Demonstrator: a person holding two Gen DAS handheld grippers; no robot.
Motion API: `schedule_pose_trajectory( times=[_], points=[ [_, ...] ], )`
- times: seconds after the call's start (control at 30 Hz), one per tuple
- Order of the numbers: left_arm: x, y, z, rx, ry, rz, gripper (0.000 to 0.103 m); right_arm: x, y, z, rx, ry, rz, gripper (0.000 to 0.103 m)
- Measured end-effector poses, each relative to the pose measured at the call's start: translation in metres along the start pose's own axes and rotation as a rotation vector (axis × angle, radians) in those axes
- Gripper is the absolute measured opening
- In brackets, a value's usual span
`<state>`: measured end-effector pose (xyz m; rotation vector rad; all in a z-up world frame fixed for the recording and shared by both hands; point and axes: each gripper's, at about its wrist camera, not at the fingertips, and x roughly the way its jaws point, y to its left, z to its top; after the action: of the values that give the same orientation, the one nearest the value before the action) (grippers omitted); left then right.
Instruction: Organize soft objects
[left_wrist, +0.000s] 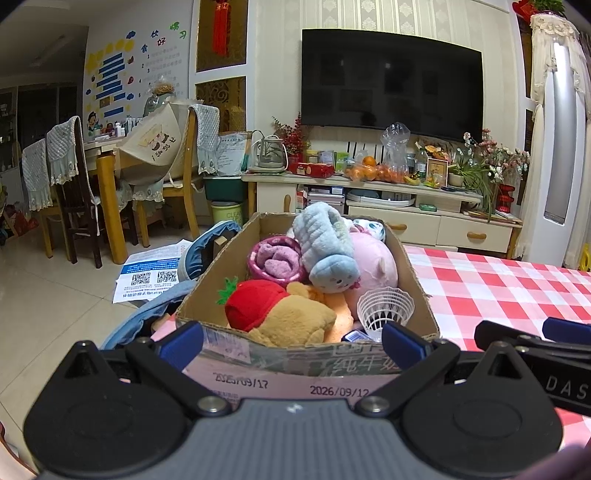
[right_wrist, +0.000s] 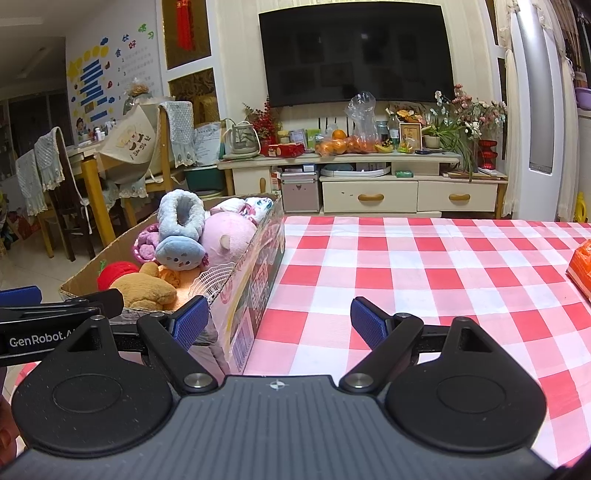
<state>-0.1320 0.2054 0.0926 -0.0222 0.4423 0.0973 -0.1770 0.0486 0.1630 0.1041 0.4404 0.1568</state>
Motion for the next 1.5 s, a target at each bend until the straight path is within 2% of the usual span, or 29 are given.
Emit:
schedule_pose_trajectory(
  times=[1.23,1.5],
  points=[
    [0.009,-0.009,-0.002,0.01,0.019,0.009,0.102,0.005,-0.007,-0.002,0.037,0.009,0.014,0.103],
    [0.008,-0.024,0.0,0.033,-0.014,0.012,0.101,0.007,-0.018,-0.004,0.058,0.004,0.028,0.103]
  ],
)
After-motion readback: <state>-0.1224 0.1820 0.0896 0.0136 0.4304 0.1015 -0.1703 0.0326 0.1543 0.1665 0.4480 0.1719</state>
